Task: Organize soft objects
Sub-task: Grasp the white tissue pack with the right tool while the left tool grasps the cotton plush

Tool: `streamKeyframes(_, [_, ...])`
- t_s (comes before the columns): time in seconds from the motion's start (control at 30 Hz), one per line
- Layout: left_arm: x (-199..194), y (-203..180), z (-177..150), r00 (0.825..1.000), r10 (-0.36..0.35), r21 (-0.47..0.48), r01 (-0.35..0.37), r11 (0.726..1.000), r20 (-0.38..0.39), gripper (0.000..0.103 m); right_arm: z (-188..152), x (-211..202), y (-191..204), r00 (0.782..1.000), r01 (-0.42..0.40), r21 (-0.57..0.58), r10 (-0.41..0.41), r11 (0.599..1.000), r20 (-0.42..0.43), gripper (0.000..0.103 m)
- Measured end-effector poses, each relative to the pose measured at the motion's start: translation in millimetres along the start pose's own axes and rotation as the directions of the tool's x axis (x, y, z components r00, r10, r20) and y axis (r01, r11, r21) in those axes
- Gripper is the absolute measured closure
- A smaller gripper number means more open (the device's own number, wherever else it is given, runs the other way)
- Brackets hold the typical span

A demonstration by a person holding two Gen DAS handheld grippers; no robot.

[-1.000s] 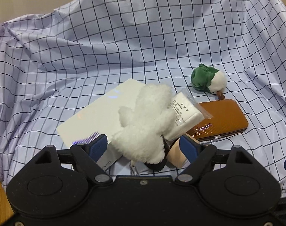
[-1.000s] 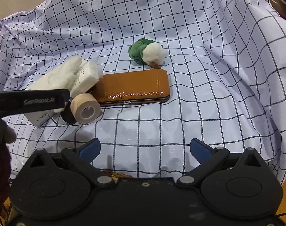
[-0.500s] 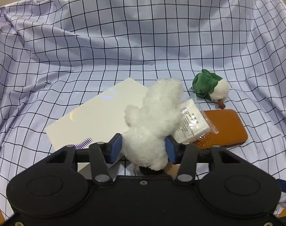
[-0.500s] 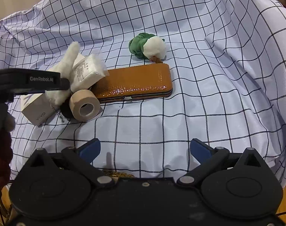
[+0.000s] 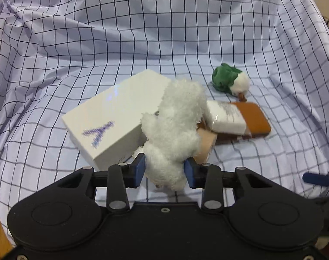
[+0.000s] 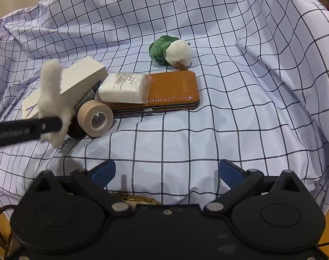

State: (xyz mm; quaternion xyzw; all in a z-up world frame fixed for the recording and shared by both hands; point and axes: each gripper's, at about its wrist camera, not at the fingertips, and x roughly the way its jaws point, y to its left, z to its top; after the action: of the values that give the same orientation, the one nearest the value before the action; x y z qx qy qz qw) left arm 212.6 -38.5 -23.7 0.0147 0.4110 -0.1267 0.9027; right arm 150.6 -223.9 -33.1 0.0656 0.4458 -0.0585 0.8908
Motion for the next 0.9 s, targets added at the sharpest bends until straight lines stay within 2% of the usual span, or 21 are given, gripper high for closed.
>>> streamKeyframes(0.3, [7.4,5.1,-17.4,1.0,0.017,0.022,-0.017,1.0,-0.013,0.063,-0.9,-1.1,3.9,1.0,-0.002,-0.013,0.002,1.0,0.003,0.002])
streamKeyframes(0.6, [21.2,6.7,-10.6,1.0,0.014,-0.001,-0.014,1.0,0.003,0.042,-1.5,-0.1,7.4,1.0,-0.001,-0.024,0.001,1.0,-0.001,0.002])
streamKeyframes(0.7, [19.9,8.7,-9.4,1.0,0.002,-0.019,-0.002,1.0,0.011,0.045,-0.9,1.6,5.8,1.0,0.004,-0.023,-0.004,1.0,-0.002,0.002])
streamKeyframes(0.77, [18.8,11.1,-9.7,1.0,-0.014,-0.03,0.014,0.999,0.009,0.062,1.2,2.5,5.6,1.0,0.006,-0.024,-0.006,1.0,0.002,0.002])
streamKeyframes(0.9, [14.3,15.1,-13.0,1.0,-0.025,-0.043,0.025,0.999,0.015,0.063,10.3,4.0,6.3,1.0,0.006,-0.026,-0.006,1.0,0.023,0.002])
